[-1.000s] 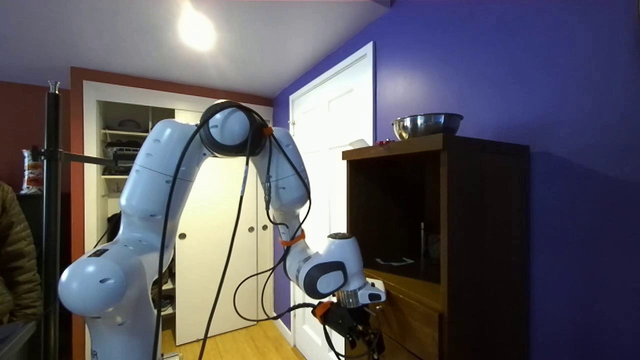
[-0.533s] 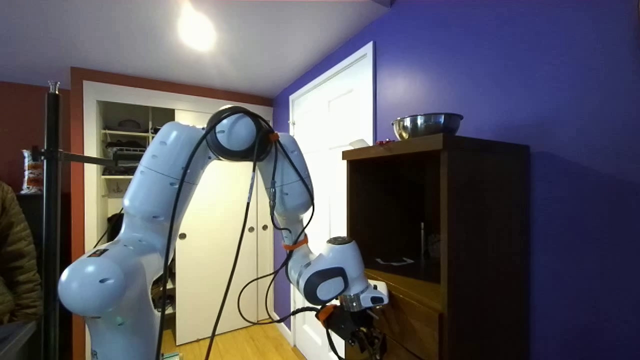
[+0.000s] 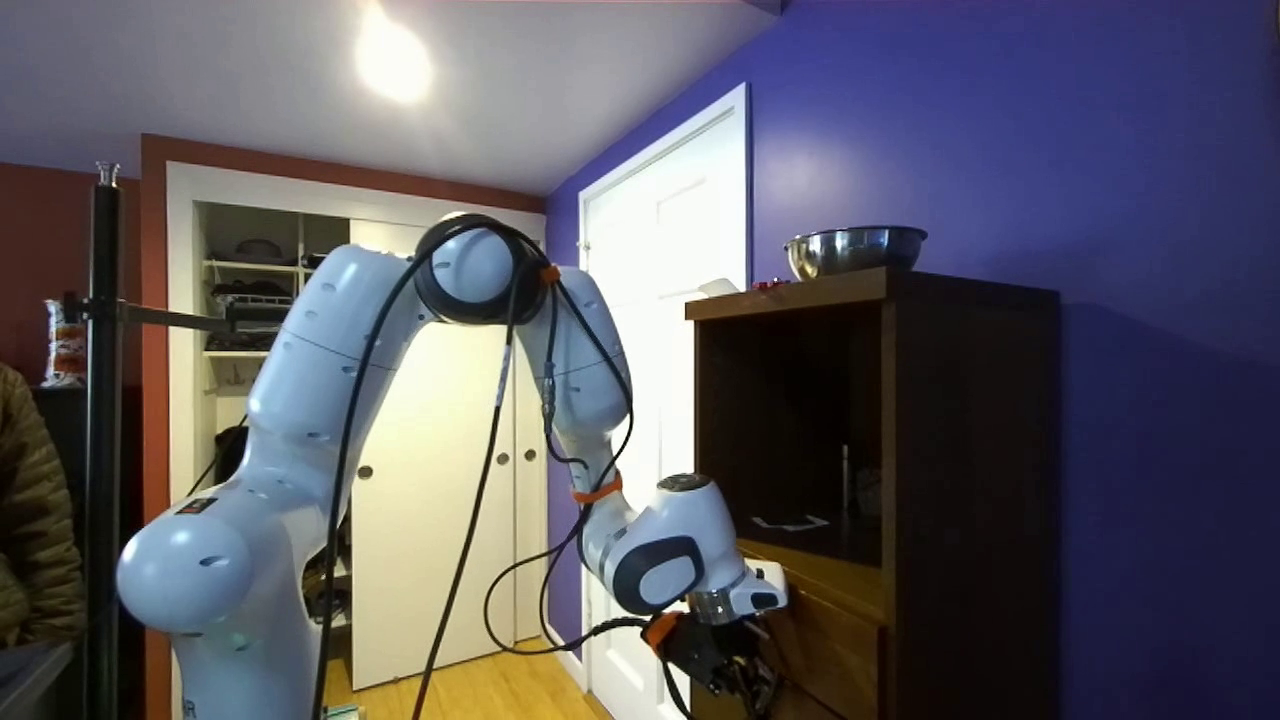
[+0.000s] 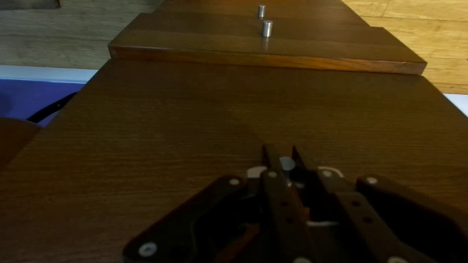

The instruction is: Open the second drawer

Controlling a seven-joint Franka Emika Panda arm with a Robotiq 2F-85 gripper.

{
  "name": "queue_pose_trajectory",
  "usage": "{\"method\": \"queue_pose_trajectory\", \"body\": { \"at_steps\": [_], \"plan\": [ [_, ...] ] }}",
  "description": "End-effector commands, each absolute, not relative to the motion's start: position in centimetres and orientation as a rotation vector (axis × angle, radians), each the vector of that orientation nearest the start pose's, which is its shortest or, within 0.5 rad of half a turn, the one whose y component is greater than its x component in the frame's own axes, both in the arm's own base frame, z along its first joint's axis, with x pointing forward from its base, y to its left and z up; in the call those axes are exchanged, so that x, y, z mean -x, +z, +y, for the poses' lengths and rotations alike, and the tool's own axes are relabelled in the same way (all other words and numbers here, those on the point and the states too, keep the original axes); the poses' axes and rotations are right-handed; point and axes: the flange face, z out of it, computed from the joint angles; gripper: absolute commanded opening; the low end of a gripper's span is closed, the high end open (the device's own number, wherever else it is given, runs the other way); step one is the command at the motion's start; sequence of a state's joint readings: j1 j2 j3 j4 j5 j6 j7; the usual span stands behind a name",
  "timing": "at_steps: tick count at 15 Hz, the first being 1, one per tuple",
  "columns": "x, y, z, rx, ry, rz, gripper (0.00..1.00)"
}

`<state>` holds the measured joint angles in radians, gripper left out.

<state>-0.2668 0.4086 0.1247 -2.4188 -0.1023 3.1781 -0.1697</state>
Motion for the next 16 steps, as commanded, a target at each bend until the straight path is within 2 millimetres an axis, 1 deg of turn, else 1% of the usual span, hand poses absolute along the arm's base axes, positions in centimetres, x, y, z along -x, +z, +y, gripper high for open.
{"method": "queue_pose_trajectory", "body": {
  "at_steps": [1,4,5,7,10,13,16],
  "plan": [
    [-52.3,18.1,-6.6,3.118,-0.595,-0.2,0.04],
    [-51.5,18.5,-7.4,3.165,-0.514,-0.296,0.04],
    [-50.9,18.6,-7.8,3.18,-0.484,-0.337,0.04],
    [-50.2,19.0,-8.6,3.191,-0.452,-0.399,0.04],
    [-49.5,19.0,-9.1,3.189,-0.395,-0.479,0.04],
    [-49.1,19.0,-9.6,3.199,-0.334,-0.518,0.04],
    [-49.1,19.1,-9.9,3.204,-0.313,-0.524,0.04]
  ]
}}
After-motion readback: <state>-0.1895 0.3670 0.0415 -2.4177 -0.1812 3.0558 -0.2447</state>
